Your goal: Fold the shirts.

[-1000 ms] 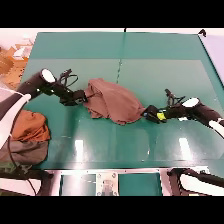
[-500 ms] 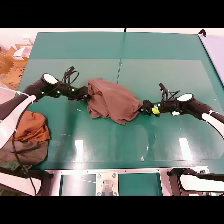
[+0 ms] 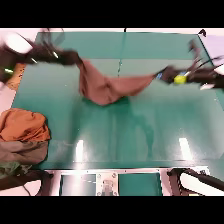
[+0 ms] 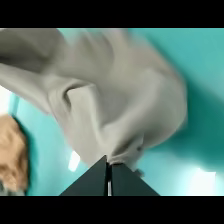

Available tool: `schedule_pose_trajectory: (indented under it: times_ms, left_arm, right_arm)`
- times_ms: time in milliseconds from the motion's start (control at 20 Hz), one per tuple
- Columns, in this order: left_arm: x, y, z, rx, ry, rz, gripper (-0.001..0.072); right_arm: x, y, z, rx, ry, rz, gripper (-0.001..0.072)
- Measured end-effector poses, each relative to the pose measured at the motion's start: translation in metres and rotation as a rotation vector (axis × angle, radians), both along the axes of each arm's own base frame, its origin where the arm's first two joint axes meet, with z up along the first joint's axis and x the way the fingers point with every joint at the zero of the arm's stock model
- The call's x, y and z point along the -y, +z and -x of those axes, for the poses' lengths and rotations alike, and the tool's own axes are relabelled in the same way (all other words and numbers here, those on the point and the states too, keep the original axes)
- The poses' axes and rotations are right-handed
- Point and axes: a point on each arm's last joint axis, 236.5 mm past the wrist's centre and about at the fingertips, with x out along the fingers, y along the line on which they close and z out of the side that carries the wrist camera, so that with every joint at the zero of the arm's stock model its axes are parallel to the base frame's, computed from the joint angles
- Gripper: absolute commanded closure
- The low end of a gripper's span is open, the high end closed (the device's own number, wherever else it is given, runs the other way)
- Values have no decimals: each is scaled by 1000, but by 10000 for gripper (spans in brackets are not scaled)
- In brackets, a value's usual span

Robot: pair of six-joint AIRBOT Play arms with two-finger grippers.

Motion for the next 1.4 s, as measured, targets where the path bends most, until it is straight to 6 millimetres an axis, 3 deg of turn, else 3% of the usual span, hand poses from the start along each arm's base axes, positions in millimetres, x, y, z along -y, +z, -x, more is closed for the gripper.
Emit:
schedule_pose_trajectory:
  times_ms: [150, 200, 300, 400, 500, 600, 700, 750, 850, 950, 1050, 1150, 1300, 1400]
  left_arm:
    - [-23, 136, 38, 291, 58, -27, 688]
    - [-32, 173, 57, 368, 81, -41, 688]
    - [-51, 227, 96, 480, 132, -69, 688]
    - [-70, 262, 131, 555, 189, -103, 687]
    - [-89, 285, 159, 615, 247, -131, 687]
    - [-103, 295, 172, 644, 296, -160, 687]
    - [-115, 292, 170, 643, 334, -198, 686]
    - [-118, 286, 163, 627, 345, -219, 686]
    - [-117, 252, 136, 539, 335, -265, 686]
    - [-110, 191, 101, 376, 293, -309, 686]
    - [-93, 115, 72, 187, 220, -316, 686]
    - [-67, 24, 52, -24, 117, -292, 686]
    - [-31, -96, 52, -297, -13, -214, 686]
    - [-15, -163, 65, -469, -61, -160, 685]
  right_arm:
    - [19, 123, 21, 291, -52, 48, 700]
    - [25, 161, 35, 387, -81, 70, 700]
    - [37, 224, 66, 552, -154, 109, 700]
    - [43, 272, 101, 689, -228, 144, 699]
    - [39, 302, 133, 783, -272, 166, 699]
    - [32, 317, 159, 830, -291, 171, 699]
    - [26, 312, 170, 807, -288, 161, 699]
    - [26, 301, 169, 768, -283, 154, 699]
    - [32, 259, 154, 636, -280, 123, 699]
    - [45, 196, 129, 465, -293, 70, 699]
    - [62, 113, 101, 274, -333, 12, 699]
    - [79, 18, 84, 85, -391, -26, 699]
    - [92, -107, 79, -145, -468, -72, 700]
    - [94, -161, 83, -253, -487, -88, 700]
